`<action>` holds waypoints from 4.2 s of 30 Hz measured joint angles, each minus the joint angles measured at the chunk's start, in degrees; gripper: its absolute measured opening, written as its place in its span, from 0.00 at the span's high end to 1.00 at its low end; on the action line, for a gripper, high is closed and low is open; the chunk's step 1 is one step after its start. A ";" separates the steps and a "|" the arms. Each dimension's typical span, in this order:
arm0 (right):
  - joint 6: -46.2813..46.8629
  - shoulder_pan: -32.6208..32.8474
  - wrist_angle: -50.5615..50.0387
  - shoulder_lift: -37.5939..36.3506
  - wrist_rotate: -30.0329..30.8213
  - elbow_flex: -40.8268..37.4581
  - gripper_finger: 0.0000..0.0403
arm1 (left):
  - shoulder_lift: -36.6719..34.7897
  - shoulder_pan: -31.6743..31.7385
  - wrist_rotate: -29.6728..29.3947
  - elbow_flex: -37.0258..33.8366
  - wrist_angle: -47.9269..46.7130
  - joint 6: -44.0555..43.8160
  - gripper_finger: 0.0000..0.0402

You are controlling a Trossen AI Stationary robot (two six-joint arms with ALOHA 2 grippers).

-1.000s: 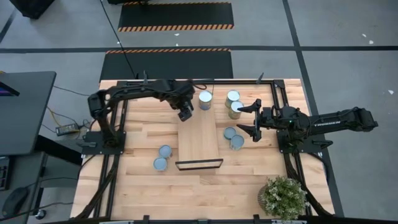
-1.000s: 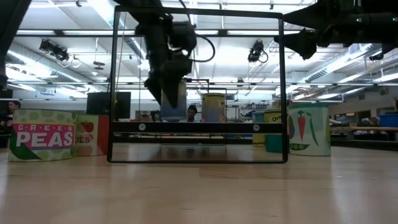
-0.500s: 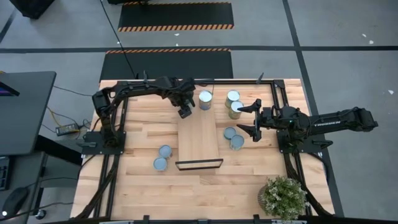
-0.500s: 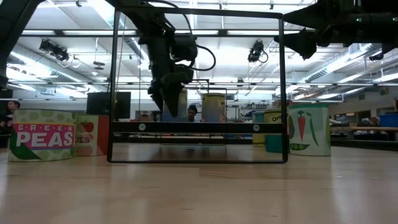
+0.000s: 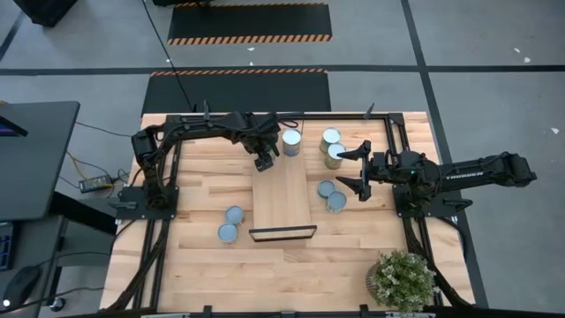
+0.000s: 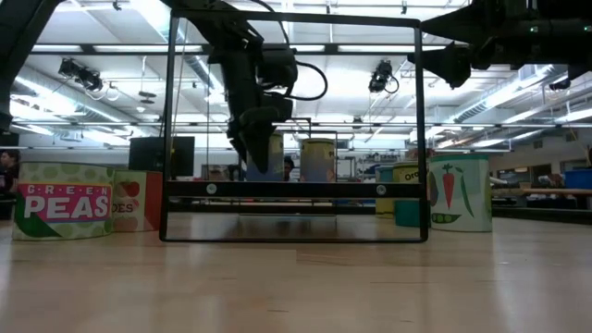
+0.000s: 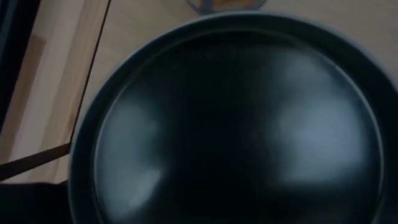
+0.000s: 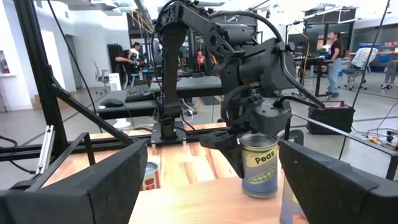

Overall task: Pick and place cans onto a shelf
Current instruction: Put the canned peas on the shelf, then put the canned carrots on the shelf

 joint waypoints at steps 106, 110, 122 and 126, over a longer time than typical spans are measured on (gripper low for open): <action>1.56 -0.10 -8.43 7.37 13.46 1.77 0.08 | -15.59 -12.14 -8.58 -0.02 -2.23 -5.94 0.02; 1.89 -0.11 -9.34 13.38 17.29 4.40 0.08 | -15.63 -15.49 -8.70 -0.15 -1.11 -4.76 0.02; 7.78 -1.46 -32.56 26.35 25.67 21.70 0.07 | -25.29 -19.46 -9.68 -18.41 21.00 0.44 0.02; 7.89 -4.82 -44.49 29.42 25.25 29.67 0.06 | -32.38 -19.46 -10.11 -24.89 24.03 -0.21 0.02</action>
